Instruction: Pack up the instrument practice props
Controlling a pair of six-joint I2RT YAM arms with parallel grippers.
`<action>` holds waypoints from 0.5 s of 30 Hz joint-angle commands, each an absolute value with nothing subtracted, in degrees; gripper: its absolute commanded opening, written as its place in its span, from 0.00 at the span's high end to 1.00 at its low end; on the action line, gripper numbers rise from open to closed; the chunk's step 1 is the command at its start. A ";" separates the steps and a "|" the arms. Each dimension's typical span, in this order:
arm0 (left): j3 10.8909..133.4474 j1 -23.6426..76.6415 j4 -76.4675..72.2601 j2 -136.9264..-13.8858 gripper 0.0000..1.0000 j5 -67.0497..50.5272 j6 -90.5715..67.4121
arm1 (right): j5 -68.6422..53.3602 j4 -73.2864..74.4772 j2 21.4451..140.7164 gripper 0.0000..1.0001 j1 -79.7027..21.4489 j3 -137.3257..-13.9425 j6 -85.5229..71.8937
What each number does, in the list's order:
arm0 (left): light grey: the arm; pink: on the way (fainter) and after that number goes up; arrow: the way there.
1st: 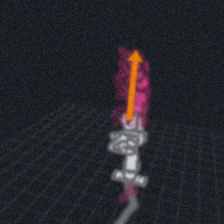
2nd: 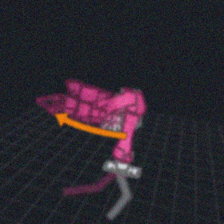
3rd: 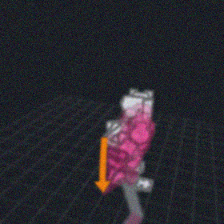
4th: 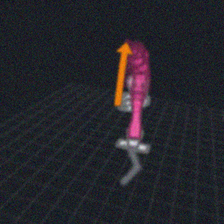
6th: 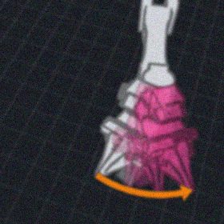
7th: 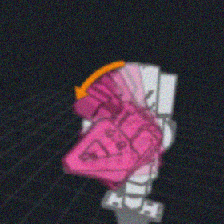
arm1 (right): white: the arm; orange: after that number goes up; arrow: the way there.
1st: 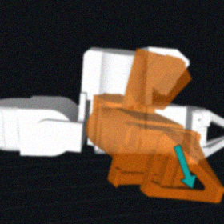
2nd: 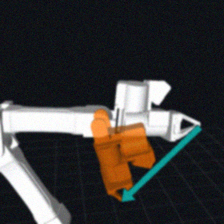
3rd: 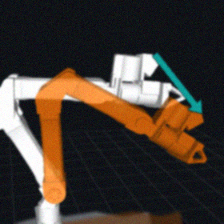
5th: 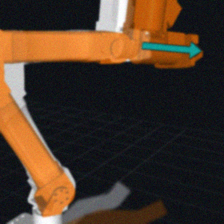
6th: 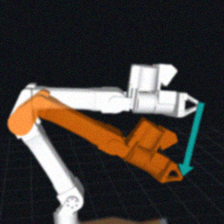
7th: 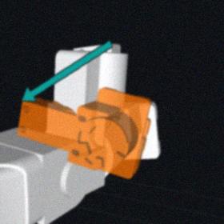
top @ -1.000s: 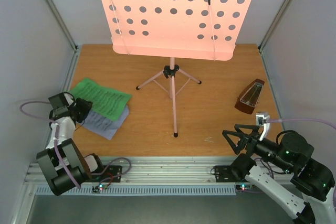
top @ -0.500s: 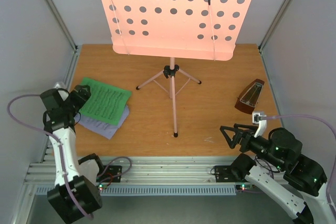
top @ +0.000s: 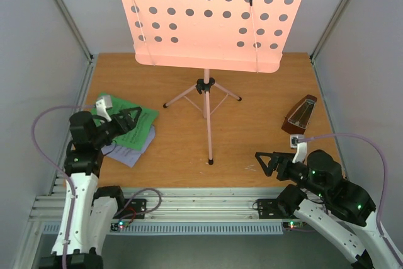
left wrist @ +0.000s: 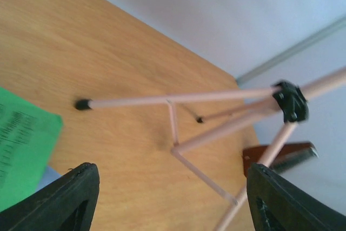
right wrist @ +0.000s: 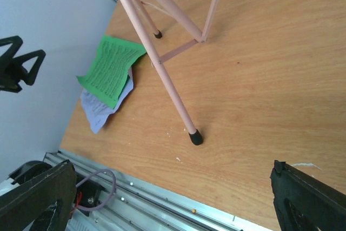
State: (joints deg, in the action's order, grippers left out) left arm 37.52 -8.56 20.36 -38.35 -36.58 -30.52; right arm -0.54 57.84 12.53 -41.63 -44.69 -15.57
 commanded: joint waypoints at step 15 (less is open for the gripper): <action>41.11 33.01 -20.79 -67.22 0.32 -22.90 -54.56 | 1.19 52.92 13.91 0.02 -41.57 -42.69 -19.26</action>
State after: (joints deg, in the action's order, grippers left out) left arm 35.73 29.61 -5.41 -61.47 -26.94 -47.97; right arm 0.45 54.52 13.02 -41.63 -42.17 -18.50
